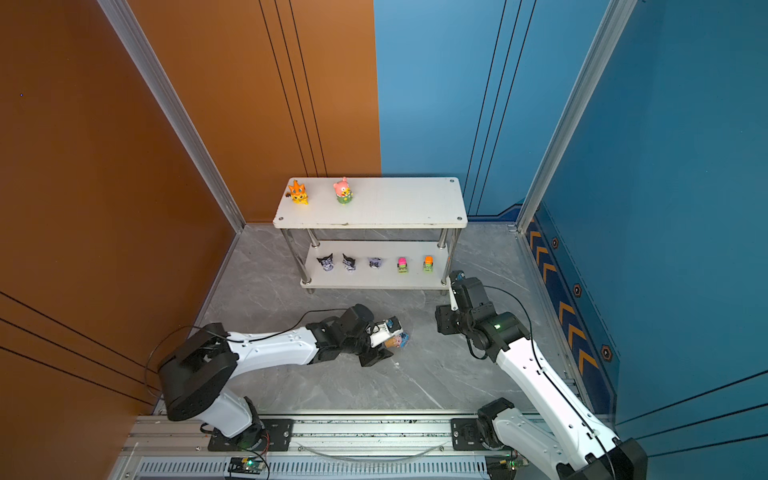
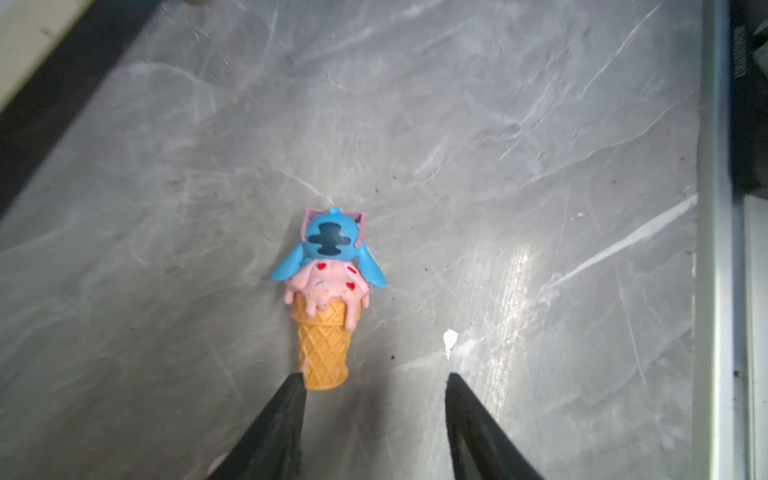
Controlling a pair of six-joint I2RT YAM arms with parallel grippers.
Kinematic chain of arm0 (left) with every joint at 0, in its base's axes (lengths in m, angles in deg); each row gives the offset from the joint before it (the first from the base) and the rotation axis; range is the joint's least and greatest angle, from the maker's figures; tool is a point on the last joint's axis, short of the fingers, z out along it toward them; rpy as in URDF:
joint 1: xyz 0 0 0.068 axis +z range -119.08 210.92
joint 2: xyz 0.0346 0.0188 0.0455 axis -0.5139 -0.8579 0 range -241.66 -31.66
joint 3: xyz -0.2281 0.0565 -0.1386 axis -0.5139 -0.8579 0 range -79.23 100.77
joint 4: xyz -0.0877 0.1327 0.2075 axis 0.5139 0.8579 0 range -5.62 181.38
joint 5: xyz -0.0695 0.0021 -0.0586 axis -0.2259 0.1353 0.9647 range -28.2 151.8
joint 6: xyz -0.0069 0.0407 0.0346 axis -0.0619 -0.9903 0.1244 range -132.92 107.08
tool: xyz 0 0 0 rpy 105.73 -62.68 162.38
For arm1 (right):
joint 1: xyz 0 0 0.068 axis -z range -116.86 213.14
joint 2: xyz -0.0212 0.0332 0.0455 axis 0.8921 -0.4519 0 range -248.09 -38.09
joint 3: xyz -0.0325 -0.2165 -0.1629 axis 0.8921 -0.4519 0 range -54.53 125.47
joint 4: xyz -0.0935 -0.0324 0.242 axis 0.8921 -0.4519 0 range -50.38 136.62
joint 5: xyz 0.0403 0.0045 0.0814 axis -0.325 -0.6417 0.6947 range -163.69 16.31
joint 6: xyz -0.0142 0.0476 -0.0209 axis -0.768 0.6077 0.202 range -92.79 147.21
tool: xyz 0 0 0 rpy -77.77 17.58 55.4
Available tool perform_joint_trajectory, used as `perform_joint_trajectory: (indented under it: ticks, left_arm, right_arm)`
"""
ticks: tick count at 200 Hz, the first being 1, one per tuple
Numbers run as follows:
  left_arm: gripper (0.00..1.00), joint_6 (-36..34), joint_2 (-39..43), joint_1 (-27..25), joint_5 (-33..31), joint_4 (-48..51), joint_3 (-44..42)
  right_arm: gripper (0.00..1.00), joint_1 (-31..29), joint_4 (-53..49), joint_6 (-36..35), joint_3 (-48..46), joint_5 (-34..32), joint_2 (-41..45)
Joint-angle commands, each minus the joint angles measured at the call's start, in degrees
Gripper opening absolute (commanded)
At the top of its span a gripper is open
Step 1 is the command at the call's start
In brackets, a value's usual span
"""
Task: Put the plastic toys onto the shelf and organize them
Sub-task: 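Grasp the blue-creature ice-cream-cone toy from the floor with the left gripper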
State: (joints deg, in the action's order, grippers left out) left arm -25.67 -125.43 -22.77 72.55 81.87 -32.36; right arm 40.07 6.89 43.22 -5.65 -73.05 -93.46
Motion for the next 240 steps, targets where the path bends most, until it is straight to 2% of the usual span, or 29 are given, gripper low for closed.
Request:
perform_joint_trajectory:
  ticks: [1,45,79,114,144,171,196,240]
  left_arm:
    - [0.54,-2.7,-2.2,-0.8,-1.0,2.1,2.1]
    - [0.47,-4.0,-6.3,-0.6,-2.1,1.8,4.0]
    - [0.46,-4.4,-7.5,-0.4,-3.7,0.2,4.1]
    - [0.55,-5.1,-6.0,0.2,-4.2,-0.7,4.4]
    - [0.62,-6.6,-6.4,-0.2,-2.2,0.7,5.9]
    - [0.65,-7.5,-8.1,-1.8,-6.4,1.7,7.4]
    - [0.64,-8.0,-9.2,-2.6,-8.4,1.4,8.3]
    - [0.57,-8.5,-10.9,-2.8,-8.6,2.5,10.5]
  right_arm:
    - [0.62,0.7,2.5,1.2,-1.2,2.5,0.4]
    - [0.62,1.2,3.8,0.9,-1.6,3.4,-0.4]
    - [0.62,1.5,4.5,0.8,-1.9,3.9,-1.2]
    - [0.62,1.7,5.2,0.7,-2.1,4.2,-2.3]
    - [0.61,1.8,6.0,0.7,-2.0,5.0,-3.6]
    - [0.61,1.8,6.4,0.6,-2.2,5.1,-3.9]
    - [0.61,1.9,6.6,0.5,-2.6,5.2,-4.2]
    - [0.62,2.0,6.5,0.3,-2.7,5.5,-4.2]
